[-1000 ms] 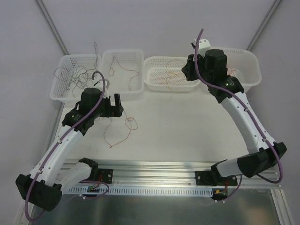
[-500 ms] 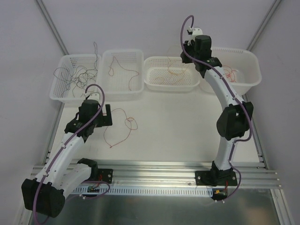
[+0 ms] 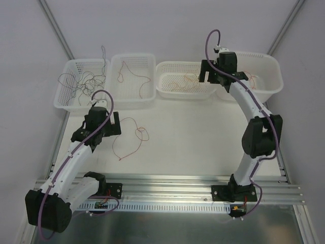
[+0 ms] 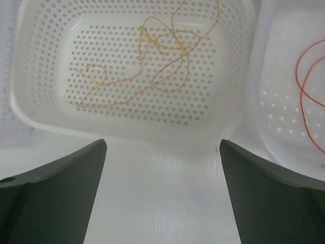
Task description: Untangle the cables
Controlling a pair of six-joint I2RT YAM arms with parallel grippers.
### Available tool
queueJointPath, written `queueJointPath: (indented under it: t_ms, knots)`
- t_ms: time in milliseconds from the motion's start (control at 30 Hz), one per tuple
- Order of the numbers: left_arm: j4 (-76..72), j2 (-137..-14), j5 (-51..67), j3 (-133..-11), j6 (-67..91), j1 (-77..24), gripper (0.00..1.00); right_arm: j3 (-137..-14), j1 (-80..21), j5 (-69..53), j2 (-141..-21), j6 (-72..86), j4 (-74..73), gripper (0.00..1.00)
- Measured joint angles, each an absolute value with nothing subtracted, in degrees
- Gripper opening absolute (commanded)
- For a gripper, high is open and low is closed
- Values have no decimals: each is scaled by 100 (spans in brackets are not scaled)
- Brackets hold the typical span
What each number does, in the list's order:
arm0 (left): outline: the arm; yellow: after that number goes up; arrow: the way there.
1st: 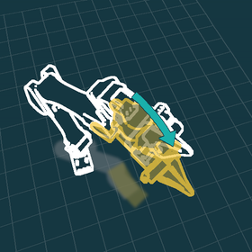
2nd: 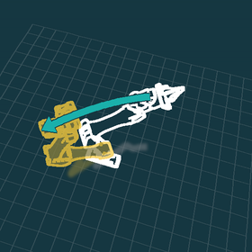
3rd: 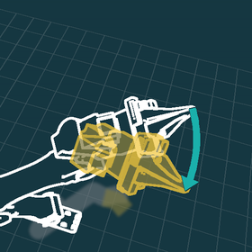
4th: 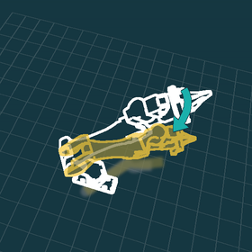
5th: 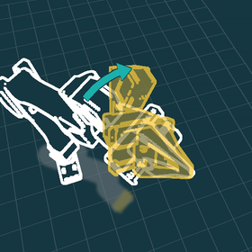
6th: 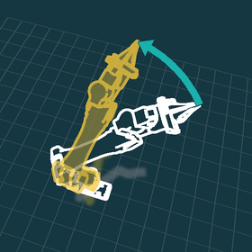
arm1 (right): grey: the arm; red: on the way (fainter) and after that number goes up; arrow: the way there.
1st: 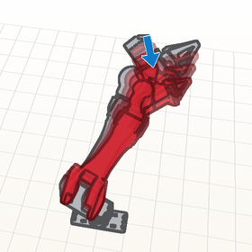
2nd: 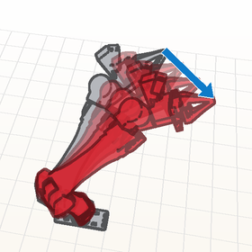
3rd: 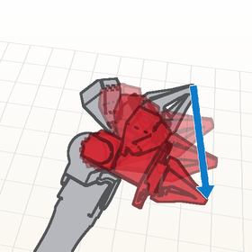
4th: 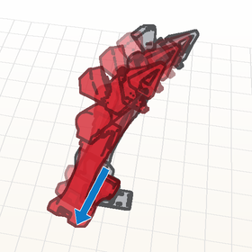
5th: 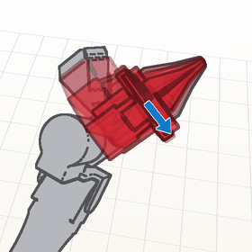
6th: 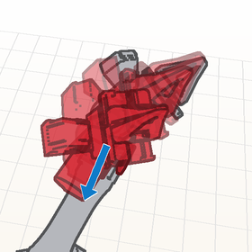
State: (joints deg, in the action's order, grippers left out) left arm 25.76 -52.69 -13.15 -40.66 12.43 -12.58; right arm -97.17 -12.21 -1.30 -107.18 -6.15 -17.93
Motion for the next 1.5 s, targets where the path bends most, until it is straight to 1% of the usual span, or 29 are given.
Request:
queueJointPath:
  t_ms: [67,100,267,367,433,533,733,867,1000,1100,1133,1233,1267,1333,1367,1433,1467,1500]
  knots:
    - [2574,-5308,-1288,-4066,1310,-1144,99,-9295,-1219,-95,-9929,-604,-1999,99]
    - [2571,-5332,-1262,-4066,1345,-1098,99,-9063,-1227,-89,-9529,-593,-2040,97]
    - [2574,-5616,-1090,-4099,1647,-843,99,-7846,-1269,-110,-7076,-412,-2390,97]
    - [2569,-5946,-1024,-4244,1890,-814,99,-7065,-1275,-200,-5852,-294,-2558,97]
    - [2585,-6267,-987,-4423,2119,-814,99,-6667,-1275,-266,-5236,-231,-2746,97]
    - [2545,-6812,-980,-4737,2510,-814,98,-6182,-1275,-311,-4567,-180,-3120,97]
    - [2508,-7898,-1267,-5164,3476,-766,96,-5437,-1280,-482,-3610,-128,-3664,97]
    - [2547,-8414,-1450,-5308,4104,-650,94,-5186,-1280,-637,-3124,-106,-3883,97]
    - [2576,-8816,-1614,-5542,4611,-493,89,-5052,-1280,-694,-2930,-134,-4058,97]
    - [2578,-9107,-1723,-5758,4880,-416,83,-4987,-1280,-711,-2867,-224,-4152,97]
    - [2585,-9209,-1723,-5833,4930,-403,77,-4980,-1280,-716,-2853,-252,-4189,97]
    - [2582,-9535,-1695,-6029,5057,-401,68,-4978,-1282,-738,-2810,-329,-4259,97]
    - [2582,-9614,-1684,-6062,5074,-401,61,-4971,-1291,-740,-2783,-355,-4270,97]
    - [2582,-9749,-1632,-6077,5166,-403,53,-4934,-1302,-753,-2729,-386,-4276,97]
    - [2611,-9806,-1577,-6077,5207,-403,44,-4904,-1313,-753,-2698,-405,-4281,97]
    - [2617,-9852,-1481,-6062,5247,-403,38,-4884,-1345,-749,-2676,-429,-4316,97]
    - [2617,-9859,-1398,-6045,5273,-403,33,-4884,-1365,-749,-2674,-445,-4322,97]
    - [2611,-9865,-1337,-6012,5301,-405,21,-4884,-1387,-744,-2672,-458,-4324,97]
